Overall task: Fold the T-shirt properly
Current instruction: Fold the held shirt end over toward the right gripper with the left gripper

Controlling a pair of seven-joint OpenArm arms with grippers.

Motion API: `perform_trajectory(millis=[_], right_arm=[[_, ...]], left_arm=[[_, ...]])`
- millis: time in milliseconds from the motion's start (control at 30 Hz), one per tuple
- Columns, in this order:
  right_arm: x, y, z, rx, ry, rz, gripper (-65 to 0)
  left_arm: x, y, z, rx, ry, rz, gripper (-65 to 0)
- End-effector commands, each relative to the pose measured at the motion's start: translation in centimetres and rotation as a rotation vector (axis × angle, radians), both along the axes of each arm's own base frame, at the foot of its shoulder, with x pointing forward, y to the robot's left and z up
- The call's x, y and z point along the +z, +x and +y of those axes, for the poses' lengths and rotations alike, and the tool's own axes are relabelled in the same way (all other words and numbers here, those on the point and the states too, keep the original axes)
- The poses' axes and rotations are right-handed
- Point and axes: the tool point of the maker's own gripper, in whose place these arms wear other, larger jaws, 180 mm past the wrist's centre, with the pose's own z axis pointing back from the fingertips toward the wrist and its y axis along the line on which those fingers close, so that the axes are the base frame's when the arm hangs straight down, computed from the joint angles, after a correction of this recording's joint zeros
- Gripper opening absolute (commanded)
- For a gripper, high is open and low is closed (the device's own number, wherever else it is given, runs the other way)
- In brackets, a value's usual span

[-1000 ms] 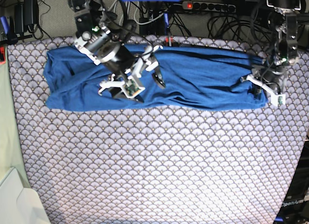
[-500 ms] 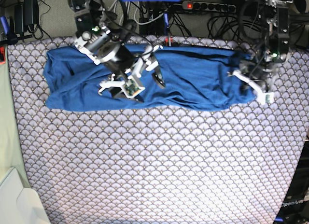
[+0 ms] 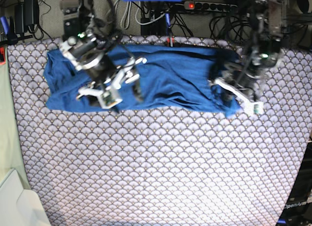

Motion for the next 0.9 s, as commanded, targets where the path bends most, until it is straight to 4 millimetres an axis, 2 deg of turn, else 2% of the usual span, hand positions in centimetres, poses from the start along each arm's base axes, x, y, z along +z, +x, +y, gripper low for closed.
perform_trajectory(millis=[0,133,200,500,567,667,867], right_arm=[[1.7,0.7,-0.4,-0.010,0.024,-0.060,-23.5],[2.0,1.6,-2.9,-0.076,0.000,-0.073,-23.5],[2.1,1.7,-4.0,-0.103,-0.008,-0.078,-23.5],[2.1,2.0,-6.5,-0.165,-0.032,-0.082,-23.5],[2.1,2.0,-6.5,-0.164,-0.035,-0.082,-23.5],[2.1,2.0,-6.9,-0.167,-0.044,-0.083,-23.5],[2.1,2.0,-6.8,-0.168,-0.041,-0.083,-23.5]], left_arm=[[0.8,0.6,-0.8,0.034,-0.038,-0.015,-64.6],[0.0,0.2,-5.0,0.056,-0.096,0.041,-64.6],[0.4,0.3,-7.5,0.044,-0.098,0.040,-64.6],[2.1,-1.1,-17.8,-0.101,-0.060,-0.025,-64.1],[2.0,-1.3,-18.8,-0.119,-0.061,-0.021,-64.1],[1.5,-1.4,-19.2,-0.118,-0.057,-0.005,-64.1],[1.1,-1.4,-19.2,-0.112,-0.052,-0.001,-64.4]])
